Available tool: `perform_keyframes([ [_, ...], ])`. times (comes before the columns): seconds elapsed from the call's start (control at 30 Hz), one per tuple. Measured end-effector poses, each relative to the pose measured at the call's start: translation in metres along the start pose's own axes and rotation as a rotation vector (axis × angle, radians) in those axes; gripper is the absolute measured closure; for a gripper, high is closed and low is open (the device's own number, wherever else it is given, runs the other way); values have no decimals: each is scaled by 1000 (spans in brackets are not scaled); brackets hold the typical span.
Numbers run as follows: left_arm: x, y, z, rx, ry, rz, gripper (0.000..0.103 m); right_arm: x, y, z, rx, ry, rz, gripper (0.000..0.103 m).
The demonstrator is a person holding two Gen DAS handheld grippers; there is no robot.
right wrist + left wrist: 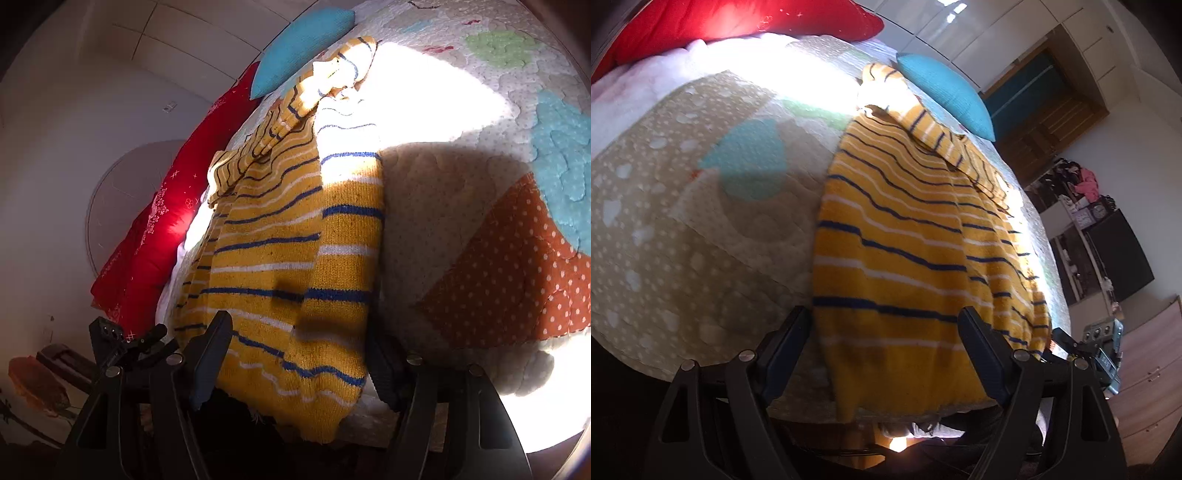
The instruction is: Fold small clothes
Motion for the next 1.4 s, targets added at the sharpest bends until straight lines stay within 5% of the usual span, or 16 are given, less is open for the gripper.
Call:
perform_keyframes([
  [0.1, -9, 12, 16, -36, 26, -23, 23, -5, 13, -2, -24, -27, -25, 29],
  [0.17, -10, 16, 24, -52, 44, -32, 38, -8, 23, -2, -32, -27, -42, 29],
  [0.23, -12, 19, 27, -65, 39, -53, 87, -14, 33, -3, -34, -21, -60, 32],
  [0.3, -11, 18, 24, -62, 26, -57, 92, -15, 37, -3, -23, 7, -59, 45],
  [0.33, -8, 17, 24, -56, 33, -51, 93, -16, 37, -2, -19, 20, -64, 64],
  [0.37, -2, 13, 25, -50, 43, -38, 93, -15, 37, -4, -14, 24, -69, 82],
  [0.4, 6, 8, 26, -47, 57, -20, 94, -14, 36, -7, -9, 21, -69, 85],
  [0.57, 37, -36, 44, -67, 94, 88, 94, -2, 3, -40, 51, -47, -26, 90],
  [0.73, 25, -118, 65, -92, 75, 189, 94, 4, -81, -79, 171, -65, 99, 93],
  [0.97, -76, -250, 93, -143, -118, 223, 93, -52, -233, -80, 164, 50, 206, 90],
  [1.03, -115, -277, 88, -143, -217, 178, 92, -86, -265, -50, 99, 118, 162, 85],
  [1.1, -147, -287, 77, -95, -232, 82, 90, -107, -284, -14, 11, 211, 119, 74],
  [1.17, -153, -285, 65, -16, -177, 51, 80, -109, -290, -1, -50, 194, 126, 70],
  [1.23, -145, -287, 61, 6, -103, 64, 53, -98, -290, -7, -24, 144, 149, 52],
  [1.3, -133, -291, 59, 5, -91, 102, 36, -82, -290, -18, 52, 165, 186, 45],
  [1.4, -115, -291, 55, 2, -85, 123, 31, -65, -284, -37, 173, 210, 207, 45],
])
Point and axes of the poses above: each gripper's, at about its wrist camera, not at the fingertips, and x roughly against the way its jaws point, z to its right, y to its underside, the point moved 8 cm from there along -x, roughly the way its jaws point, and after that the axes turned 3 degrees about -y, right-handed, at the moved point
